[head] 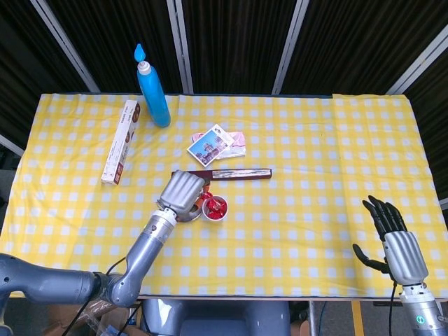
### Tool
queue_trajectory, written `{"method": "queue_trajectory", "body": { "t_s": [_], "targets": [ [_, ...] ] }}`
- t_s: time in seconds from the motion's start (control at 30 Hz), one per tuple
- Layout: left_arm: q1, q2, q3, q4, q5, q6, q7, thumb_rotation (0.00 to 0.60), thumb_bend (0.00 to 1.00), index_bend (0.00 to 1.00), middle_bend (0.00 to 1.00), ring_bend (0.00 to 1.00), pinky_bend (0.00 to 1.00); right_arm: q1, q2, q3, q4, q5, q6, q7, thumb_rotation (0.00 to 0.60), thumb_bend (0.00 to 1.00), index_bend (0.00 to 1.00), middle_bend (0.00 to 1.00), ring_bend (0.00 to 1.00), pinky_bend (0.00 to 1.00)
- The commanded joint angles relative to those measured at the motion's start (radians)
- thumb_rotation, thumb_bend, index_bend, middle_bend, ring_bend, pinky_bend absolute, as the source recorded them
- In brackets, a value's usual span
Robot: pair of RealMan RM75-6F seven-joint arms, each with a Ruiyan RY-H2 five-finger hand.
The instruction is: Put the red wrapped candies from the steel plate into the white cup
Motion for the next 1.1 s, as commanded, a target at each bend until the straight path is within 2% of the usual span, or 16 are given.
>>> {"method": "queue_trajectory", "body": {
  "t_s": [0.03,0.2,0.47,0.63,0.83,1.1],
  "targets": [
    [-0.026,-0.037,-0.009,0.017,-0.016,-0.005,0.015,0.600,0.46,0.52,1.00,1.00,1.00,0.000,0.000,0.000,0.000,0.000,0.000,0.001,0.600,0.39,0.00,0.00,0.00,0.00],
    [-0.067,-0.088,-0.007,0.047,-0.072,-0.020,0.066,0.600,0.44,0.52,1.00,1.00,1.00,0.000,0.002,0.002,0.000,0.002,0.002,0.008,0.600,0.39,0.00,0.00,0.00,0.00],
    [-0.097,-0.109,0.001,0.057,-0.149,-0.006,0.131,0.600,0.41,0.51,1.00,1.00,1.00,0.002,0.004,0.002,0.000,-0.003,0.001,0.016,0.600,0.39,0.00,0.00,0.00,0.00],
    [-0.108,-0.131,0.001,0.078,-0.179,0.001,0.141,0.600,0.34,0.44,1.00,1.00,1.00,0.001,0.004,0.001,-0.002,-0.004,0.001,0.010,0.600,0.39,0.00,0.00,0.00,0.00],
    [-0.102,-0.122,-0.012,0.053,-0.164,0.019,0.114,0.600,0.31,0.39,1.00,1.00,1.00,0.001,0.002,0.001,0.001,-0.002,0.001,0.010,0.600,0.39,0.00,0.00,0.00,0.00],
    [-0.064,-0.048,-0.048,-0.043,-0.105,0.062,0.039,0.600,0.31,0.36,1.00,1.00,1.00,0.000,0.001,0.001,0.004,-0.006,0.005,0.004,0.600,0.39,0.00,0.00,0.00,0.00]
  ]
}}
